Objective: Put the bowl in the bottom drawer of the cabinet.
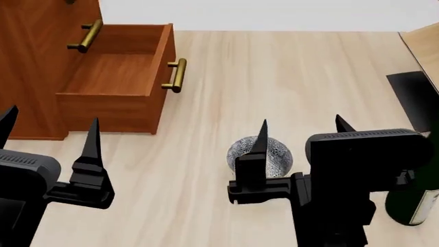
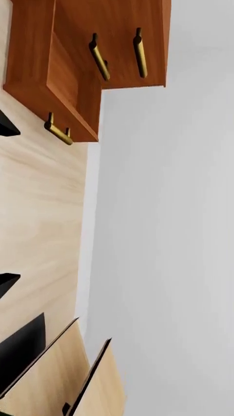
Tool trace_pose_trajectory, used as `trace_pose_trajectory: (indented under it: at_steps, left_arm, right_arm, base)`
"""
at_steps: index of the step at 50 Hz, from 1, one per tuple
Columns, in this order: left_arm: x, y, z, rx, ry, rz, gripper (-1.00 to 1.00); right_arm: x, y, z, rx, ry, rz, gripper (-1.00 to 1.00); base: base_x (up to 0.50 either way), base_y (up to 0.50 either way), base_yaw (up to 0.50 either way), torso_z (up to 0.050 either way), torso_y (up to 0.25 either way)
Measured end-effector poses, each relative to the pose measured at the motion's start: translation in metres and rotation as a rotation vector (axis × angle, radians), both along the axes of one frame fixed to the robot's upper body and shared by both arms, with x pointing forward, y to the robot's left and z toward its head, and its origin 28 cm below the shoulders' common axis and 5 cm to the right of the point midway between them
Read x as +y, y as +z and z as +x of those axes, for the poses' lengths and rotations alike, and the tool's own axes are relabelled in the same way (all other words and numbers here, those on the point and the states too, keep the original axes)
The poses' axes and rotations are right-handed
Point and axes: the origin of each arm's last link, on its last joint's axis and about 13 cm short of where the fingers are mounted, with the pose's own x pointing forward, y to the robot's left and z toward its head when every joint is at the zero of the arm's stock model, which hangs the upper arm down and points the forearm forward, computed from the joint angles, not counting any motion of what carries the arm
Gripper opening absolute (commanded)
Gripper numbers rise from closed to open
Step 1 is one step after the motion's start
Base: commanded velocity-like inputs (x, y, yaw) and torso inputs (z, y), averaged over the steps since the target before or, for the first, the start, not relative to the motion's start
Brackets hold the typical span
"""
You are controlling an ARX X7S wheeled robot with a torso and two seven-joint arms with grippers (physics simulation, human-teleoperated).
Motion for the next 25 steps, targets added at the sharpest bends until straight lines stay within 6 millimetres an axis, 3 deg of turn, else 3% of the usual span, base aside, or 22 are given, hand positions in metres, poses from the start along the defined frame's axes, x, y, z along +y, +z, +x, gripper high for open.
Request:
trace_pose_trajectory:
  at_steps: [25]
  left_arm:
    - [-0.0006, 0.0000, 0.0001, -0.001, -0.004, -0.001, 1.00]
  right_arm:
    - [0.0003, 0.0000, 0.0000, 0.002, 0.004, -0.003, 1.00]
  base:
    - [0.21, 0.00, 0.00, 0.000, 0.001]
